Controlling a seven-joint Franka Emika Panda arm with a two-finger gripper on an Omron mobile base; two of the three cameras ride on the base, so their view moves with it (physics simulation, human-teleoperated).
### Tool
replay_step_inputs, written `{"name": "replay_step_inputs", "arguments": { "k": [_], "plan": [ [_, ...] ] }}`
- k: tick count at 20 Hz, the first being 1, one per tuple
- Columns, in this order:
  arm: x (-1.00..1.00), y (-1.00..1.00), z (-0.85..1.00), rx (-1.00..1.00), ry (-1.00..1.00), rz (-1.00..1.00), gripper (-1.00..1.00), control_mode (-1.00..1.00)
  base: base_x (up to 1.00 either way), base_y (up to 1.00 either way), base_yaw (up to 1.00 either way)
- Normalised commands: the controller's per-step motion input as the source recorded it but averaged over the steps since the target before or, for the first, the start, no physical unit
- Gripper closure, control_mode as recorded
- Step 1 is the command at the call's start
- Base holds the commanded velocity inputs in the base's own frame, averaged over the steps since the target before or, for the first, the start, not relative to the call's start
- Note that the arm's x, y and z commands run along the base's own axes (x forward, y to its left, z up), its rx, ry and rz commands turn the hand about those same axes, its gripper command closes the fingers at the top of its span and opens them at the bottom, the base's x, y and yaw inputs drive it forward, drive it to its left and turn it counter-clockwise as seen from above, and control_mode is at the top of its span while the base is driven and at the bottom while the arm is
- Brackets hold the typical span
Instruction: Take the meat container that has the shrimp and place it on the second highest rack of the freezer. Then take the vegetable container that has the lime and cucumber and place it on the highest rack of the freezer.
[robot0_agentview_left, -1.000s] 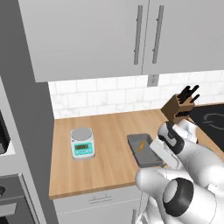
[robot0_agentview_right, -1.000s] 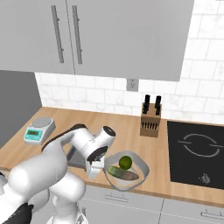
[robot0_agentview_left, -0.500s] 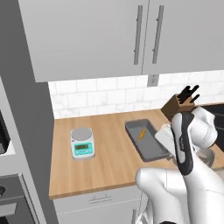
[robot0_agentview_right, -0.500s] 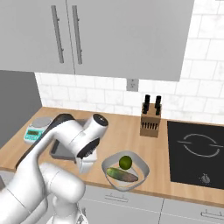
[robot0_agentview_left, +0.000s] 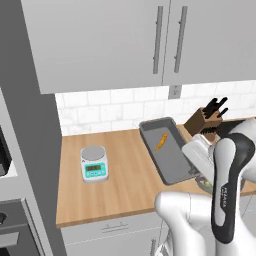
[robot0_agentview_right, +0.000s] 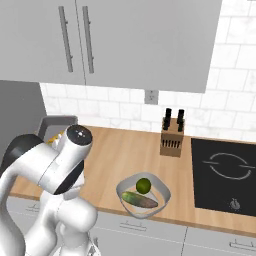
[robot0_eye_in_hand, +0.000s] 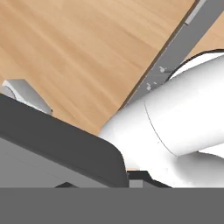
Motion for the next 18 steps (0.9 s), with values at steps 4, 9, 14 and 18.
{"name": "replay_step_inputs", "arguments": {
  "k": [4,9,14,18],
  "plan": [
    [-0.04,0.03,0.13,0.0,-0.01,0.0,1.0,-1.0,0.0,0.0,0.0],
    [0.08,0.0,0.0,0.0,0.03,0.0,1.0,-1.0,0.0,0.0,0.0],
    [0.1,0.0,0.0,0.0,0.04,0.0,1.0,1.0,-0.05,0.0,0.0],
    [0.0,0.0,0.0,0.0,0.0,0.0,1.0,1.0,-0.68,0.19,0.06]
  ]
}}
